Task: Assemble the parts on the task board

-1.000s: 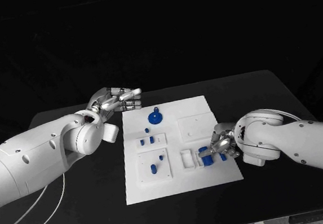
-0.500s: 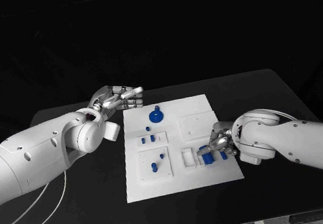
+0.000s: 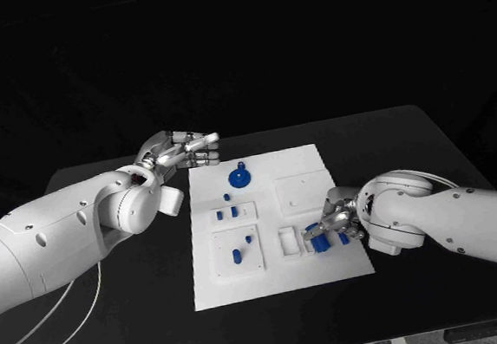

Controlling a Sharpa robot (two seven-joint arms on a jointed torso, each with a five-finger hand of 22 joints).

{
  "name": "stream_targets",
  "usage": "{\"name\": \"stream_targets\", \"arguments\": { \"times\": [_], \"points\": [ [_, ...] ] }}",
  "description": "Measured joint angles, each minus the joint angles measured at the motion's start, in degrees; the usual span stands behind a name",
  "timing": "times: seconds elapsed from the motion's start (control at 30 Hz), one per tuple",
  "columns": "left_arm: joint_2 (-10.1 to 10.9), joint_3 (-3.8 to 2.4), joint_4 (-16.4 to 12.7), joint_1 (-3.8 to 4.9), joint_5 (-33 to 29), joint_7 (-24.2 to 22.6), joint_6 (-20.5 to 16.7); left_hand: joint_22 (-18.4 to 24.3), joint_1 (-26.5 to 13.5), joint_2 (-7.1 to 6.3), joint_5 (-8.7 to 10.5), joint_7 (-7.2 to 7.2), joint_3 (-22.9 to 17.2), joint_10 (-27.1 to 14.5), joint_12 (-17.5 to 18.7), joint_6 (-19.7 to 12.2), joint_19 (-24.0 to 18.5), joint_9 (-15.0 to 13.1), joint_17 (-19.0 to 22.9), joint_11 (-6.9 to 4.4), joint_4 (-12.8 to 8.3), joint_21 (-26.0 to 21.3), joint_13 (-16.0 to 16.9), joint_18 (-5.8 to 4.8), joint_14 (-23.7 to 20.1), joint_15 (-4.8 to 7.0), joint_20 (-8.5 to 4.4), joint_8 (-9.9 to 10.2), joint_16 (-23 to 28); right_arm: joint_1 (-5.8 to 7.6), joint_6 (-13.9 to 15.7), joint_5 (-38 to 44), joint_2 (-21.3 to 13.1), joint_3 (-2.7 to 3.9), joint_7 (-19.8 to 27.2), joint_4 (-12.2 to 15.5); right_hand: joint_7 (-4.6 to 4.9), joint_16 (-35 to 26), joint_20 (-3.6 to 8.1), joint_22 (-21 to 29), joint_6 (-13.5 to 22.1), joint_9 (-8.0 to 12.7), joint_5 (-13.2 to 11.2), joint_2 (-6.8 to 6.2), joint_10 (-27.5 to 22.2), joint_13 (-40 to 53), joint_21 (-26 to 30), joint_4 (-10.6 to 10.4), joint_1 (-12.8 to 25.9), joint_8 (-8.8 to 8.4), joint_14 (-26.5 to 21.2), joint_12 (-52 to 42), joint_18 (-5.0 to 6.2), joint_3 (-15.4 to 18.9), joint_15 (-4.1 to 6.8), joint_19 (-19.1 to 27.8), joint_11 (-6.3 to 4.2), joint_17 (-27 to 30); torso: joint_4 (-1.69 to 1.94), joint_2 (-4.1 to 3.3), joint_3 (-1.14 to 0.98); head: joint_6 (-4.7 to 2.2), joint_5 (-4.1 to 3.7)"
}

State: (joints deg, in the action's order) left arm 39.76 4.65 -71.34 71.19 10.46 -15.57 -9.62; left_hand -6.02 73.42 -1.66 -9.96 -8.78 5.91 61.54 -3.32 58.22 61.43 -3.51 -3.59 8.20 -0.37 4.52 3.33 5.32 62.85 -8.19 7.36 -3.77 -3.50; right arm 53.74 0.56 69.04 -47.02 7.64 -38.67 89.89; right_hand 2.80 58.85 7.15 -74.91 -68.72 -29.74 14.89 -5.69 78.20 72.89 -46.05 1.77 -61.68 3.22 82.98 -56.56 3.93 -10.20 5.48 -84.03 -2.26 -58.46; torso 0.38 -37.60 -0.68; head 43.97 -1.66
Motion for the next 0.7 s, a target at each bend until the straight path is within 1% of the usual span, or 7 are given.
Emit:
{"name": "stream_targets", "arguments": {
  "times": [0.07,0.13,0.17,0.2,0.23,0.47,0.7],
  "points": [
    [0.01,0.00,0.06,0.00,0.00,0.01,0.02,0.00,0.00,0.00,0.00,0.00,0.00,0.00,0.00,0.00,0.00,0.00,0.00,0.00,0.00,0.00,0.00,0.00,0.00,0.00,0.00,0.00,0.00,-0.13,0.90,-0.07,-0.47,-0.09,-0.03,0.69,-0.37,0.00,0.00,0.00,-0.37,3.67,0.26,0.52,0.00,0.00,-0.44,0.06,0.51,0.13,0.02,0.00,0.00,0.06,0.02,0.00,0.00,-0.18,0.00,0.01,-0.01,0.00,0.00],
    [0.01,0.00,0.18,0.00,0.00,0.03,0.05,0.00,0.00,0.00,0.00,0.00,0.00,0.00,0.00,0.00,0.00,0.00,0.00,0.00,0.00,0.00,0.00,0.00,0.00,0.00,0.00,0.00,0.00,-0.27,1.77,-0.39,-0.98,-0.10,-0.10,1.45,-0.57,0.00,0.00,0.00,-0.83,9.38,-1.49,1.72,0.12,0.00,-0.45,-0.05,0.21,0.32,0.16,0.00,0.00,-0.06,0.15,0.00,-0.11,-0.18,0.00,0.02,-0.01,-0.03,0.05],
    [0.01,0.00,0.31,0.00,0.01,0.04,0.08,0.00,0.00,0.00,0.00,0.00,0.00,0.00,0.00,0.00,0.00,0.00,0.00,0.00,0.00,0.00,0.00,0.00,0.00,0.00,0.00,0.00,0.00,-0.36,2.31,-0.73,-1.30,-0.04,-0.13,1.96,-0.68,0.00,0.00,0.00,-1.36,15.19,-2.49,1.77,0.31,0.00,-0.45,-0.46,0.12,0.33,0.32,-0.04,0.00,-0.47,0.12,0.00,-0.30,-0.18,0.00,0.02,-0.01,-0.05,0.07],
    [0.01,0.01,0.43,0.00,0.01,0.04,0.11,0.00,0.00,0.00,0.00,0.00,0.00,0.00,0.00,0.00,0.00,0.00,0.00,0.00,0.00,0.00,0.00,0.00,0.00,0.00,0.00,0.00,0.00,-0.42,2.74,-1.03,-1.50,0.07,-0.13,2.34,-0.74,0.04,0.00,0.00,-1.56,18.63,-2.68,1.82,0.33,0.00,-0.45,-0.82,-0.35,0.06,0.32,-0.24,-0.01,-0.85,0.12,0.00,-0.32,-0.18,0.00,0.02,0.01,-0.08,0.09],
    [0.00,0.01,0.57,0.00,0.01,0.04,0.17,0.00,0.00,0.00,0.00,0.00,0.00,0.00,0.00,0.00,0.00,0.00,0.00,0.00,0.00,0.00,0.00,0.00,0.00,0.00,0.00,0.00,0.00,-0.43,3.22,-1.37,-1.68,0.20,-0.13,2.74,-0.79,0.20,0.00,0.00,-1.61,19.91,-2.69,1.91,0.33,0.00,-0.45,-0.97,-1.13,-0.21,0.31,-0.30,0.00,-1.00,0.12,0.00,-0.32,-0.20,0.00,0.02,0.02,-0.12,0.13],
    [-0.01,0.02,1.19,0.00,0.12,0.01,0.97,0.55,-0.17,-0.17,0.00,0.00,-0.29,-0.22,0.00,0.00,0.00,0.00,0.00,0.22,0.28,0.00,0.00,0.00,0.00,0.00,0.00,0.00,0.00,0.72,6.08,-3.83,-2.67,1.29,-0.08,5.51,-0.65,0.27,0.00,0.00,-1.87,19.99,-2.91,1.54,0.62,0.09,-0.80,-1.18,-1.62,0.26,0.31,-0.62,0.00,-1.21,0.12,0.00,-0.62,-0.35,0.02,0.03,0.05,-0.29,0.26],
    [-0.11,0.07,1.37,0.00,0.36,-0.05,1.77,0.68,-0.61,-0.60,0.00,0.15,-0.74,-0.22,0.00,-0.15,0.00,0.00,0.00,0.22,0.74,0.00,0.00,0.00,0.00,0.00,0.00,0.00,0.00,1.47,7.25,-5.92,-2.49,1.79,-0.03,6.46,-0.56,0.47,0.00,0.01,-2.17,19.97,-3.15,1.54,0.76,0.33,-0.80,-1.22,-1.62,0.26,0.31,-1.11,0.00,-1.25,0.11,0.00,-0.75,-0.41,0.06,0.01,0.12,-0.31,0.38]
  ]
}}
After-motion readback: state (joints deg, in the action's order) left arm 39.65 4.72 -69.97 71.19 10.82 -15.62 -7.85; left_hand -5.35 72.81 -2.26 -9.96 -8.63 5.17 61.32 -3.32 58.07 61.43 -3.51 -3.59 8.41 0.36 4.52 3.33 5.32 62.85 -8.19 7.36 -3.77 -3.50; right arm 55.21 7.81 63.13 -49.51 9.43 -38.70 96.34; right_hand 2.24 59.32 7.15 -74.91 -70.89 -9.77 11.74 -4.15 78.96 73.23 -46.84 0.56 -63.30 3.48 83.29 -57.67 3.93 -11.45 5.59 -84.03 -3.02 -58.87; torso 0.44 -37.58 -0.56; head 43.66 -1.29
